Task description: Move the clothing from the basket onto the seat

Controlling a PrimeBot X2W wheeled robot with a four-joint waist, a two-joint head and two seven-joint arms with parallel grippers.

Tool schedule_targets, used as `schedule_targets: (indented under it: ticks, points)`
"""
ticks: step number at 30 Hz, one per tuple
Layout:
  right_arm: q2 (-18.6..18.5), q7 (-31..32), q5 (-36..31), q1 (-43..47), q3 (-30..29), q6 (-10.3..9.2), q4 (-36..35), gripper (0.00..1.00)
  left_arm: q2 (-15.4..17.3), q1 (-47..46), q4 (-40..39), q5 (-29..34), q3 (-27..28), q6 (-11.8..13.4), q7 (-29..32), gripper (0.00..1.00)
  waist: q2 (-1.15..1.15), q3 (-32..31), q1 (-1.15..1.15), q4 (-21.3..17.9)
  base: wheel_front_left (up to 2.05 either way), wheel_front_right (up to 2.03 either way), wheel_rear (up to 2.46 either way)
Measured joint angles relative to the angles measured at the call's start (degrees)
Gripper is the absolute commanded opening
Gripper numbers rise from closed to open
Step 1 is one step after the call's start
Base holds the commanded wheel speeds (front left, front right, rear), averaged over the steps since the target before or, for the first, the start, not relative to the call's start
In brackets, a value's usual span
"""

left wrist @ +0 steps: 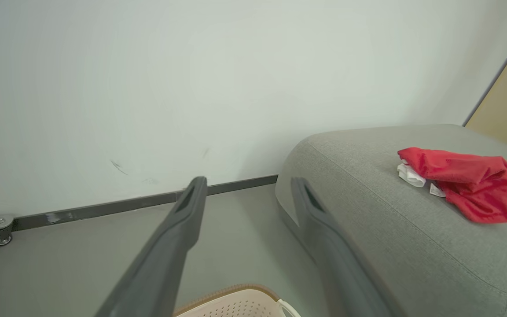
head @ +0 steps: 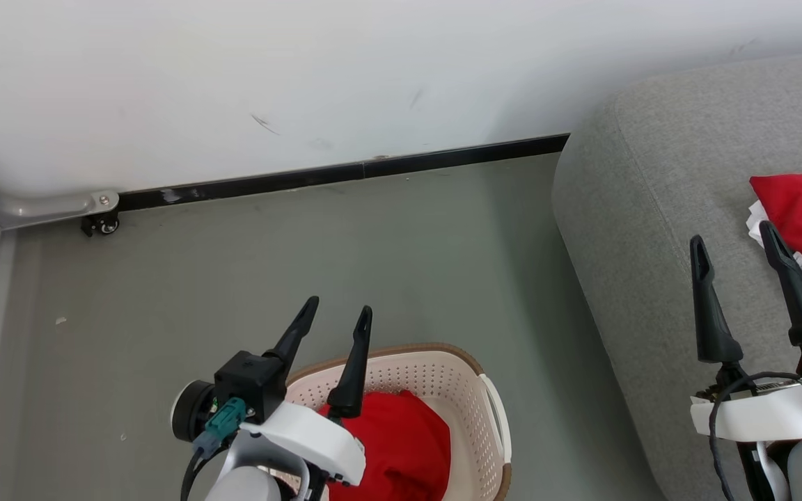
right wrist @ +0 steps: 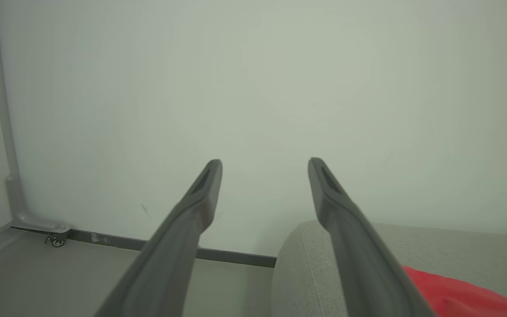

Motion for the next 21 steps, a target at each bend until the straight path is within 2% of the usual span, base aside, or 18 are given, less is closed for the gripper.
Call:
schedule_targets:
  ticks: [9,21]
  points:
    - [-0.47,0.09,0.01,-0.02,0.05,0.00,-0.11,1.00,0.24,-0.10,-0.22,-0.19,2.80,1.24,-0.94,1.00,0.00,-0.24,0.00,1.13,0.00,0.00,0.00]
    - [-0.70,0.59,0.00,-0.02,0.00,0.00,-0.21,1.00,3.10,-0.04,-0.68,-1.49,9.91,4.01,-1.87,1.00,0.00,-1.72,0.00,2.07,0.00,0.00,0.00]
